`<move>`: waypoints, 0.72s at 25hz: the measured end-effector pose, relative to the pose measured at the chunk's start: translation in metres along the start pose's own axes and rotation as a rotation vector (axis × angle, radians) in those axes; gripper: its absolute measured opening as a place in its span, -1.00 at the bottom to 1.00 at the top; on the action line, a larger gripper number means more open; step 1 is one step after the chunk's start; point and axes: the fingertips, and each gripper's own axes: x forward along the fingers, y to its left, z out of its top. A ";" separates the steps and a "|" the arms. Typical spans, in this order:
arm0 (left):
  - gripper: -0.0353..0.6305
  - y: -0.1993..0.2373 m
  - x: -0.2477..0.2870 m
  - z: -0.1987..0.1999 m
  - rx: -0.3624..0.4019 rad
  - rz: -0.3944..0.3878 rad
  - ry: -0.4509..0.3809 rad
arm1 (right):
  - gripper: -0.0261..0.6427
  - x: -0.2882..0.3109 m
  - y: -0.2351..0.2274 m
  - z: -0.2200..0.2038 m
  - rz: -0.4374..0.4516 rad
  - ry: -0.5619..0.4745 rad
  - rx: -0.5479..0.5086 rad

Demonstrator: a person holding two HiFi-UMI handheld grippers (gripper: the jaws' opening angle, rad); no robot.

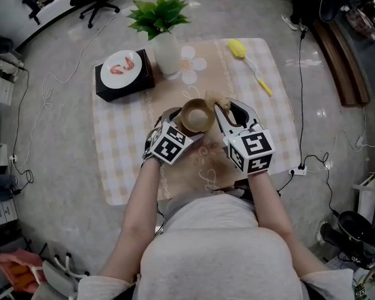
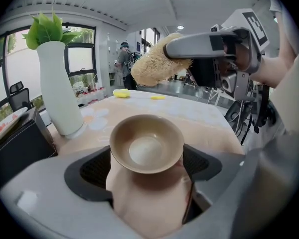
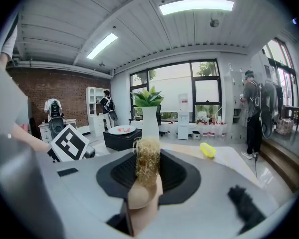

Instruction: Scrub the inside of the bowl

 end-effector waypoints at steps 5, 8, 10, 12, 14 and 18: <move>0.48 0.000 0.001 -0.001 0.002 -0.007 0.003 | -0.61 0.003 0.008 -0.003 0.043 0.016 -0.012; 0.47 0.000 0.000 -0.001 0.000 -0.010 0.001 | -0.61 0.005 0.012 -0.005 0.085 0.038 -0.021; 0.46 0.000 0.001 -0.001 -0.001 -0.011 0.002 | -0.61 0.007 0.015 -0.008 0.123 0.064 -0.024; 0.46 0.000 0.001 -0.001 -0.001 -0.012 0.004 | -0.61 0.010 0.020 -0.013 0.179 0.101 -0.036; 0.46 0.000 0.001 -0.001 -0.002 -0.011 0.006 | -0.61 0.014 0.025 -0.018 0.241 0.136 -0.047; 0.45 -0.001 0.000 0.000 -0.002 -0.011 0.011 | -0.61 0.020 0.036 -0.027 0.353 0.189 -0.011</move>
